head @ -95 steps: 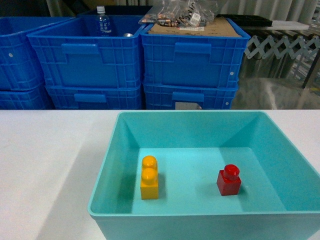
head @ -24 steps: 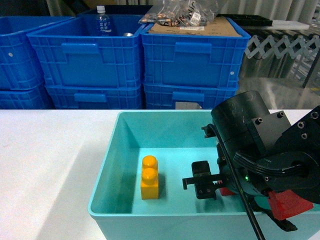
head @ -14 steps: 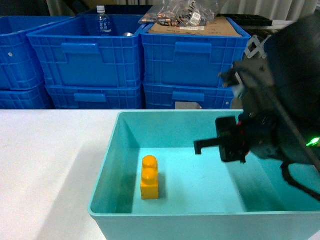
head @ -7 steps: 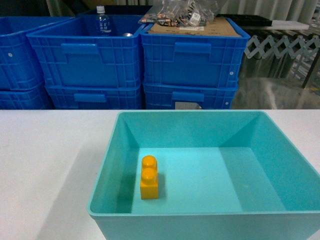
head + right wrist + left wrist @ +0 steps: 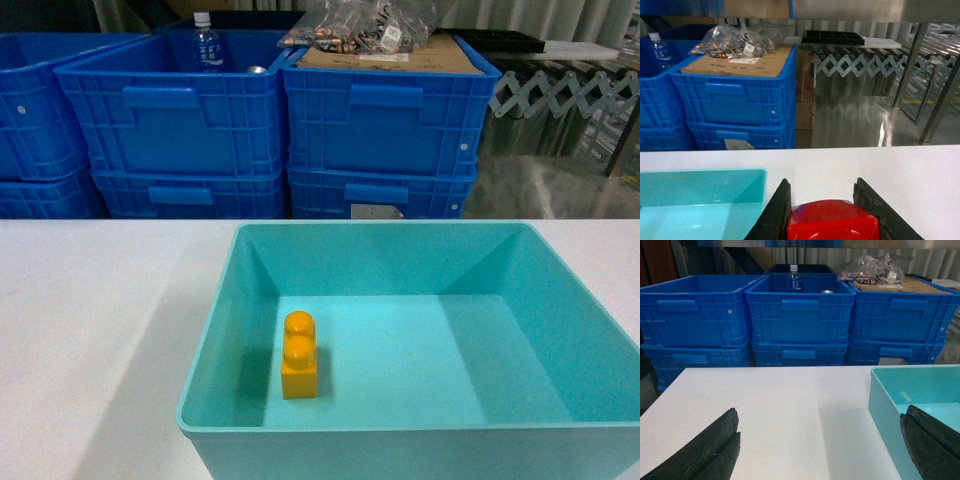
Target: Pick red block from blue box to shelf
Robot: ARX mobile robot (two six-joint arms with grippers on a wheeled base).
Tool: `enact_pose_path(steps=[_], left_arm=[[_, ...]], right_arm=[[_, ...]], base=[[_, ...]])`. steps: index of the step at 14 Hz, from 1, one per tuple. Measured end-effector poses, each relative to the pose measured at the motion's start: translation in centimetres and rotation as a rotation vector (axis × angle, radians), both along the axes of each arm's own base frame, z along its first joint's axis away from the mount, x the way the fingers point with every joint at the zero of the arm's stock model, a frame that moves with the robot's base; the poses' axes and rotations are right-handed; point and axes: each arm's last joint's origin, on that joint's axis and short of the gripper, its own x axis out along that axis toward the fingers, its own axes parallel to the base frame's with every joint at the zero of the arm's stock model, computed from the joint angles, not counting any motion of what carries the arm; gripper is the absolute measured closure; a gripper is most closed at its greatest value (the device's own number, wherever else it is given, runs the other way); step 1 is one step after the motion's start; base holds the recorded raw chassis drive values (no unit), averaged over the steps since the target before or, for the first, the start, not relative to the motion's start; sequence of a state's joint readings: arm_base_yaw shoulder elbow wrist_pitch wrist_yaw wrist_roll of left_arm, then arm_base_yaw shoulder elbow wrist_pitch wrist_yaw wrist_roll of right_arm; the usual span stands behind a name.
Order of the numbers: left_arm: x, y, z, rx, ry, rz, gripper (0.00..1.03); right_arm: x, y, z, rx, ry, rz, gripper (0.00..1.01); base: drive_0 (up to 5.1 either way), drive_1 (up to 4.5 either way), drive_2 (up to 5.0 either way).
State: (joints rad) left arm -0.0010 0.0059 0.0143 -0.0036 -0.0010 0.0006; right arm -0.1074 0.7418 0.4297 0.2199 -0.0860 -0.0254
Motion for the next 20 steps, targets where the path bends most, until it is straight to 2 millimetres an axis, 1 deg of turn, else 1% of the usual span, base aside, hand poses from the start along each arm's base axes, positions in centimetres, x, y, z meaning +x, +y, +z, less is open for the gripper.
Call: enact_pose_path(steps=[2,3,4,5,8,9,10,12,13,16,17,20], left_arm=[[0.0,0.0,0.0,0.000,0.000,0.000,0.05],[0.0,0.0,0.0,0.000,0.000,0.000,0.05],[0.0,0.0,0.0,0.000,0.000,-0.001,0.05],[0.0,0.0,0.0,0.000,0.000,0.000,0.05],[0.0,0.0,0.0,0.000,0.000,0.000,0.05],[0.0,0.0,0.0,0.000,0.000,0.000,0.05],[0.0,0.0,0.0,0.000,0.000,0.000,0.05],[0.0,0.0,0.0,0.000,0.000,0.000,0.05],[0.0,0.0,0.0,0.000,0.000,0.000,0.05],[0.0,0.0,0.0,0.000,0.000,0.000,0.05],[0.0,0.0,0.0,0.000,0.000,0.000,0.05],[0.0,0.0,0.0,0.000,0.000,0.000,0.05]], right_arm=[[-1.0,0.7,-0.2,0.006,-0.028,0.016,0.72],[-1.1,1.1,-0.3,0.005,-0.030,0.026,0.72],[-1.4,1.6,-0.8,0.009,-0.015,0.043,0.72],[-1.4,1.7,-0.9,0.008,-0.008,0.046,0.72],[-3.0,2.6,-1.2,0.013,0.031,0.045,0.72],[-3.4,2.6,-1.3,0.017,0.020,0.046,0.72],[-3.2,2.5,-1.5,0.020,0.011,0.044,0.72],[-2.1,1.6,-1.9,0.027,0.036,-0.011,0.72],[-1.9,1.2,-2.1,0.034,0.046,-0.031,0.72],[-2.5,0.9,-1.9,0.055,0.043,-0.044,0.72],[-2.6,0.7,-1.9,0.071,0.040,-0.074,0.72],[-2.6,0.7,-1.9,0.072,0.040,-0.076,0.72]], base=[[0.0,0.00,0.0],[0.0,0.00,0.0],[0.0,0.00,0.0],[0.0,0.00,0.0],[0.0,0.00,0.0],[0.0,0.00,0.0],[0.0,0.00,0.0],[0.0,0.00,0.0],[0.0,0.00,0.0],[0.0,0.00,0.0],[0.0,0.00,0.0],[0.0,0.00,0.0]])
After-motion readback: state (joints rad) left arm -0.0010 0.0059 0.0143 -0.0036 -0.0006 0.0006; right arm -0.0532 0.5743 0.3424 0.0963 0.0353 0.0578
